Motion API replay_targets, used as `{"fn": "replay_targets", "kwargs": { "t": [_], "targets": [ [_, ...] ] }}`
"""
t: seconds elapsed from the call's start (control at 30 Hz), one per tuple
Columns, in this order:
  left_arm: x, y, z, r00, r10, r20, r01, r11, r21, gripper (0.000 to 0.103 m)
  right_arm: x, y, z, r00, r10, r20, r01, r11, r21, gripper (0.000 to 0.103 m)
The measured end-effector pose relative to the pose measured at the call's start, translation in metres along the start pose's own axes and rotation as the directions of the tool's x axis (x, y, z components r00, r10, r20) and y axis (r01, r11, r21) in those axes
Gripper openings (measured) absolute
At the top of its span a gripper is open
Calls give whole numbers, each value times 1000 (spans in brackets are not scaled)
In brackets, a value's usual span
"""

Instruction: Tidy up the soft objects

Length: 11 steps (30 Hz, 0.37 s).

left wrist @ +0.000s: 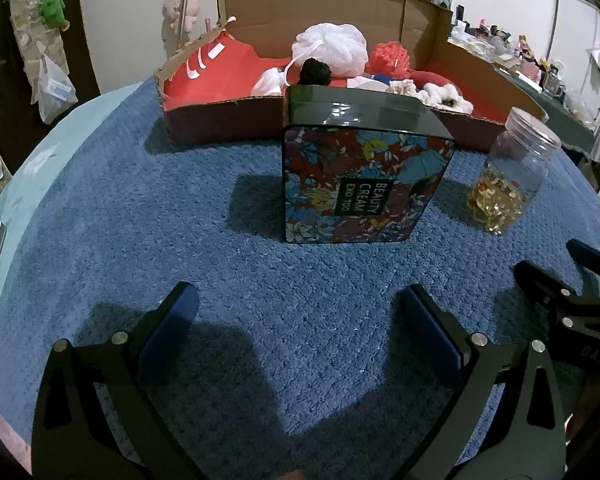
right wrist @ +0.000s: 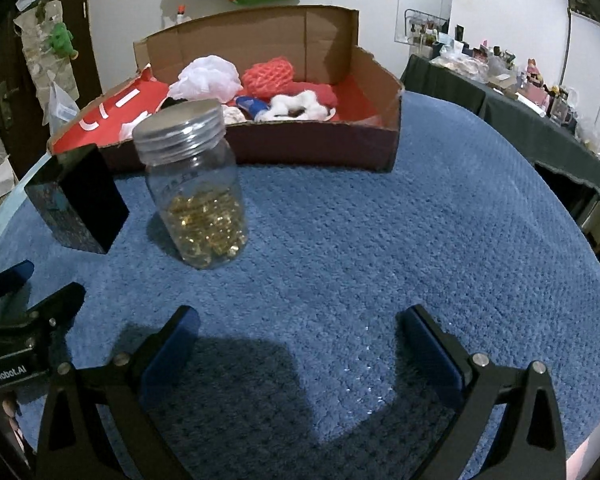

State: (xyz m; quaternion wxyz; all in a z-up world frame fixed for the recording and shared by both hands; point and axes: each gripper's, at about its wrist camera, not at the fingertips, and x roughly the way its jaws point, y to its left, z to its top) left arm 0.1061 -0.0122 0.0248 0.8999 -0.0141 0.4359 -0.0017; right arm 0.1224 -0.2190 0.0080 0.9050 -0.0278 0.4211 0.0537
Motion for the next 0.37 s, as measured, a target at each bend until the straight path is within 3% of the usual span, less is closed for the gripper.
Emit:
{"fn": "replay_targets", "kwargs": {
  "t": [0.37],
  "targets": [
    [0,0,0,1000,0,6,0,1000,-2,103,0,1,0,1000,-2,0,2,1000,0,103]
  ]
}}
